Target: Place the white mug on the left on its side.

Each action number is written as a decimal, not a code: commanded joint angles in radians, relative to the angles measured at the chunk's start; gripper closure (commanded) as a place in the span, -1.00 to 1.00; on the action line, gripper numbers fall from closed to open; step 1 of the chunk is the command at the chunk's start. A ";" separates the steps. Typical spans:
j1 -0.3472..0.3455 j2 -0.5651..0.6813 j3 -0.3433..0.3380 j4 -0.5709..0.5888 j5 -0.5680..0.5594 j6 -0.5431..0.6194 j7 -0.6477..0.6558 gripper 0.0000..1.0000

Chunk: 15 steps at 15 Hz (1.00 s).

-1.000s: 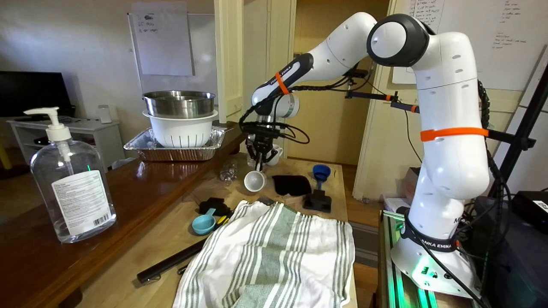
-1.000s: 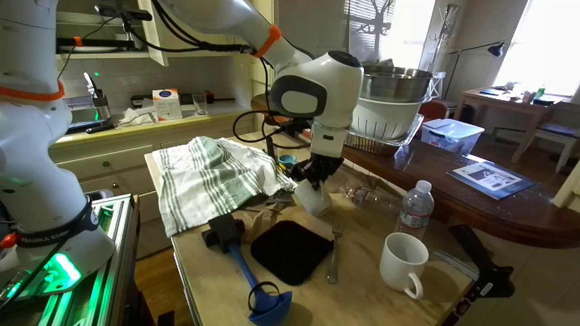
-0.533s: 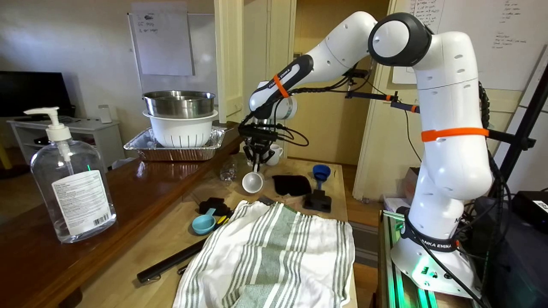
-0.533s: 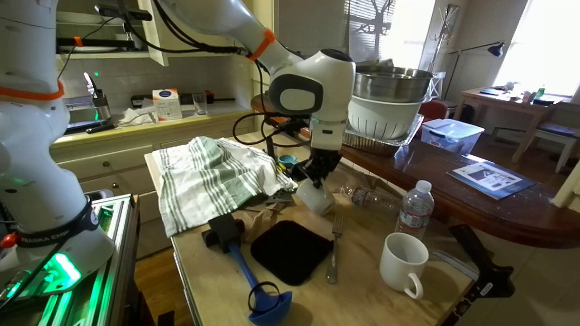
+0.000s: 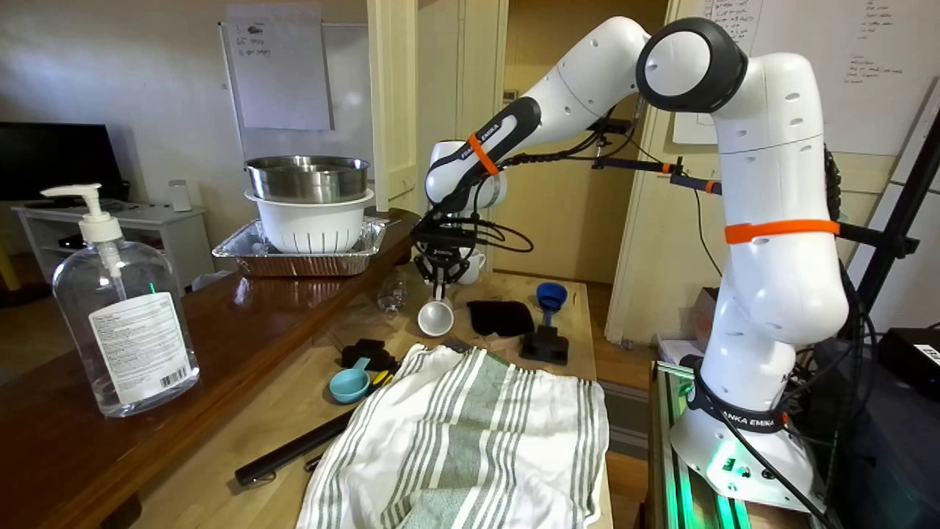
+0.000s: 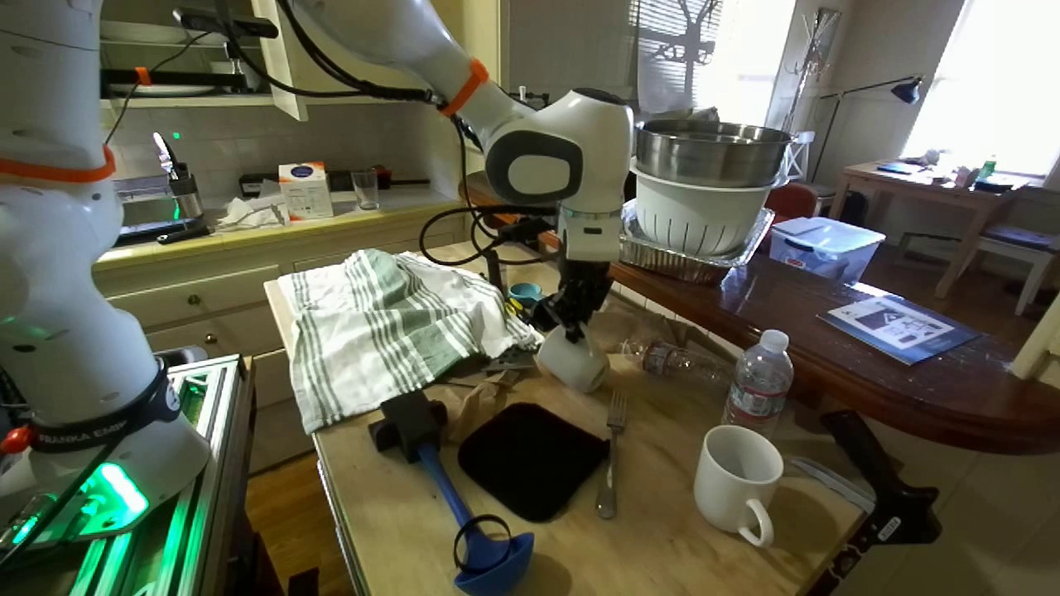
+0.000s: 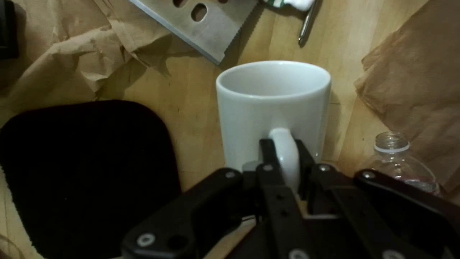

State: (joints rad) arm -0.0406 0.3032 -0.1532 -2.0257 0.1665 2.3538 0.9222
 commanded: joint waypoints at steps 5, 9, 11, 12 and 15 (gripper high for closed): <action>0.029 0.003 -0.008 -0.070 -0.103 0.074 0.016 0.02; 0.026 -0.007 -0.014 -0.085 -0.121 0.079 0.016 -0.56; 0.025 -0.016 -0.017 -0.085 -0.126 0.070 0.017 -0.87; 0.023 -0.026 -0.018 -0.085 -0.126 0.057 0.014 -0.99; 0.017 -0.062 -0.021 -0.086 -0.118 0.044 0.007 -1.00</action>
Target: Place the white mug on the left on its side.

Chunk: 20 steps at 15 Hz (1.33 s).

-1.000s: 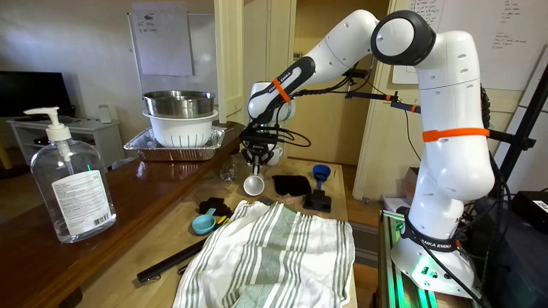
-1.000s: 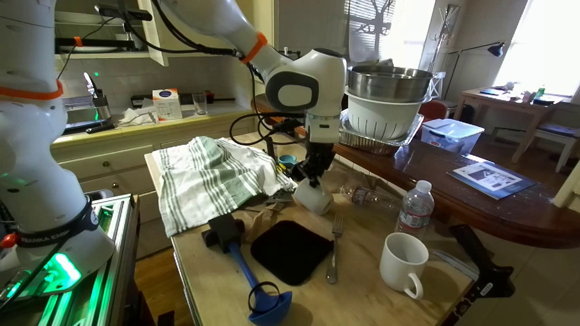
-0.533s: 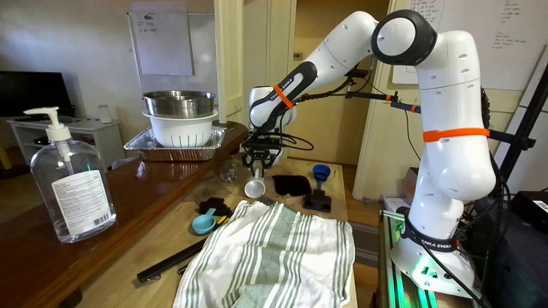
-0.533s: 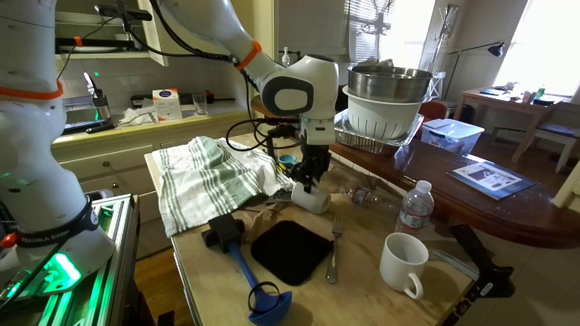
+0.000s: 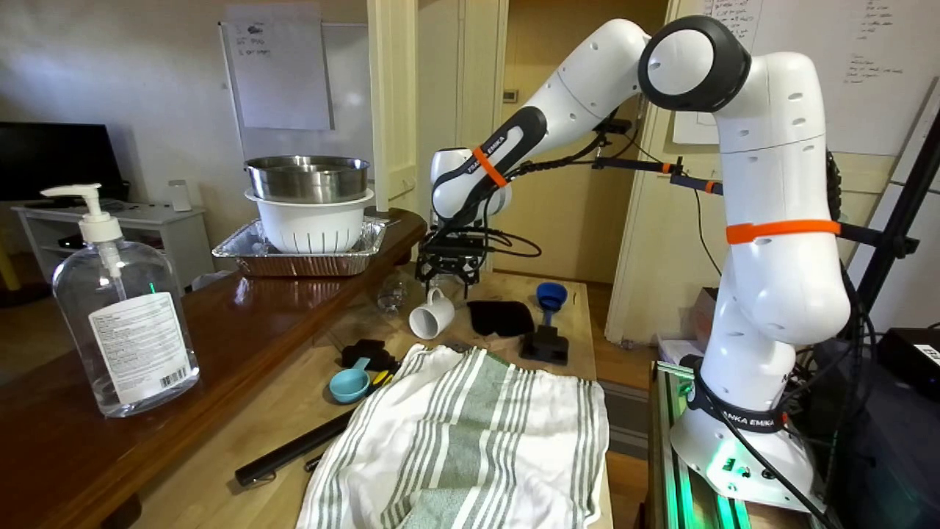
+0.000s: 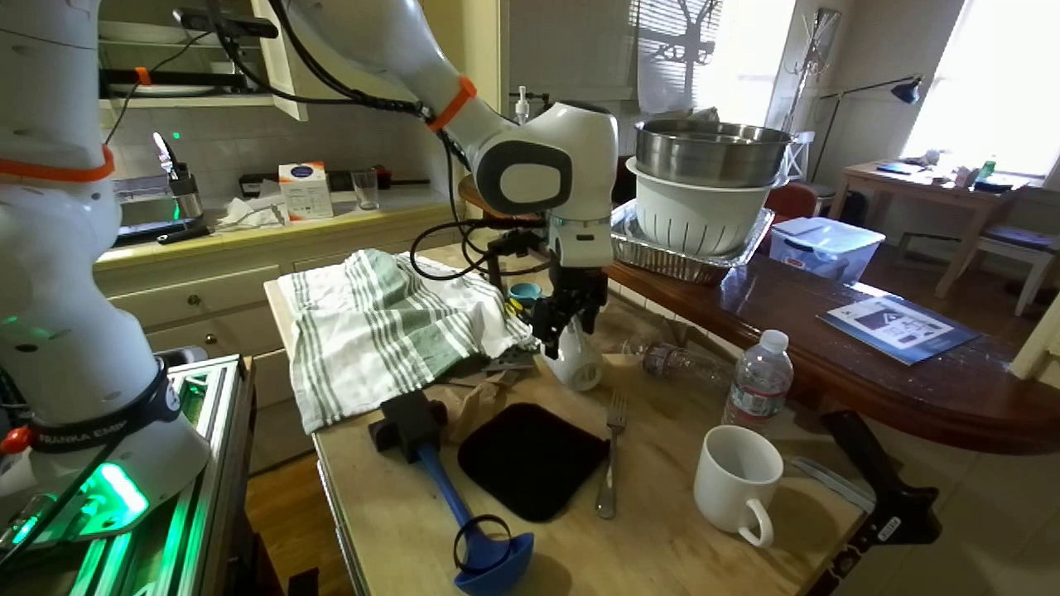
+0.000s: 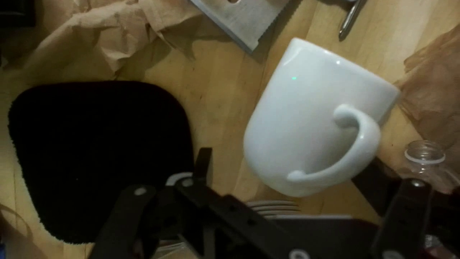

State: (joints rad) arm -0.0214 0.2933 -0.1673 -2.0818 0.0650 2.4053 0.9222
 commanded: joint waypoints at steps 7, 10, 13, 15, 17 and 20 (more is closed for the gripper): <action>-0.017 -0.126 -0.010 -0.037 -0.014 -0.034 0.014 -1.00; -0.028 -0.151 -0.010 -0.044 -0.014 -0.046 0.011 -1.00; -0.040 -0.185 -0.005 -0.048 -0.006 -0.094 -0.009 -1.00; -0.044 -0.210 -0.003 -0.052 -0.012 -0.126 -0.017 -1.00; -0.049 -0.238 0.002 -0.055 -0.003 -0.167 -0.046 -1.00; -0.053 -0.210 0.009 -0.022 0.004 -0.161 -0.043 -1.00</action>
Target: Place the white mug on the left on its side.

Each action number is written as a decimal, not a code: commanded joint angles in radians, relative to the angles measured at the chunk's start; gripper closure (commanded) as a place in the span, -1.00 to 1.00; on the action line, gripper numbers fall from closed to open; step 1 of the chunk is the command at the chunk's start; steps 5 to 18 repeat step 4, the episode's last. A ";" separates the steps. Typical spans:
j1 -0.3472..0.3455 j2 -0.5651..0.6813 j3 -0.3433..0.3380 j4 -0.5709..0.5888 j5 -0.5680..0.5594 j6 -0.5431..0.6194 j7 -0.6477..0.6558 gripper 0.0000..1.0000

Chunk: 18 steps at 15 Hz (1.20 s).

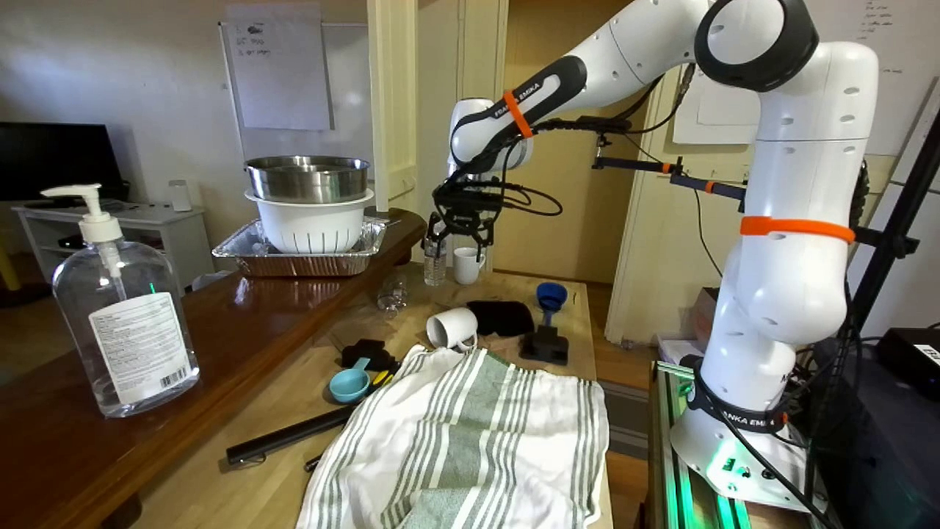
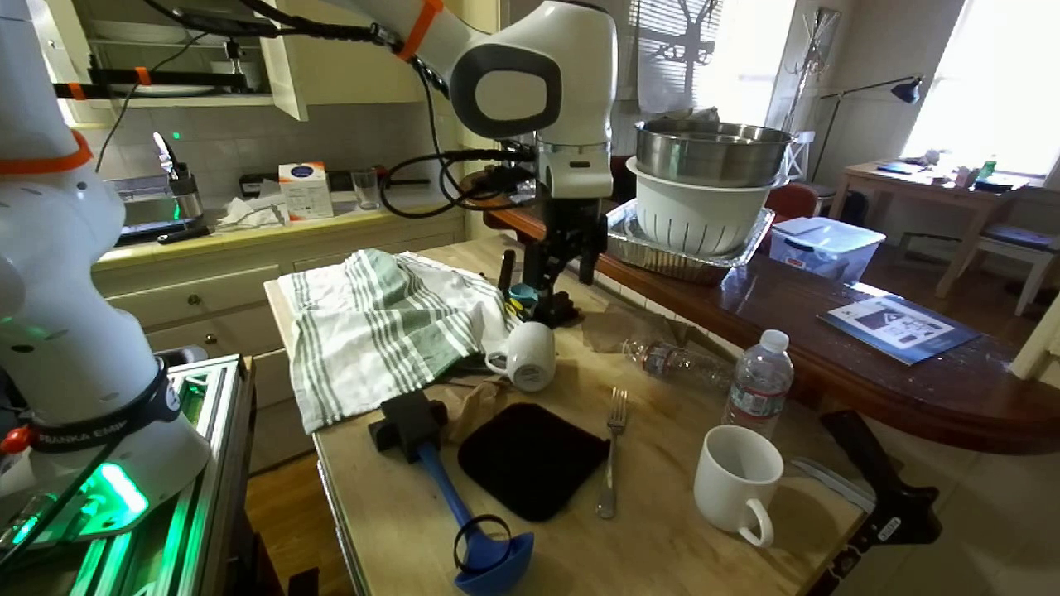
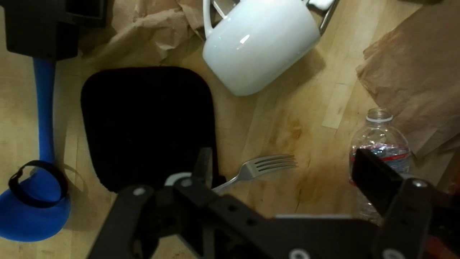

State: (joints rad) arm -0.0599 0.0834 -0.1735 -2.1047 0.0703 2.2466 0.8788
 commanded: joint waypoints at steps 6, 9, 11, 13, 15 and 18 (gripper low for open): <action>-0.015 0.005 0.016 0.003 -0.002 -0.001 0.001 -1.00; -0.015 0.005 0.016 0.003 -0.002 -0.001 0.001 -1.00; -0.015 0.005 0.016 0.003 -0.002 -0.001 0.001 -1.00; -0.015 0.005 0.016 0.003 -0.002 -0.001 0.001 -1.00; -0.015 0.005 0.016 0.003 -0.002 -0.001 0.001 -1.00; -0.015 0.005 0.016 0.003 -0.002 -0.001 0.001 -1.00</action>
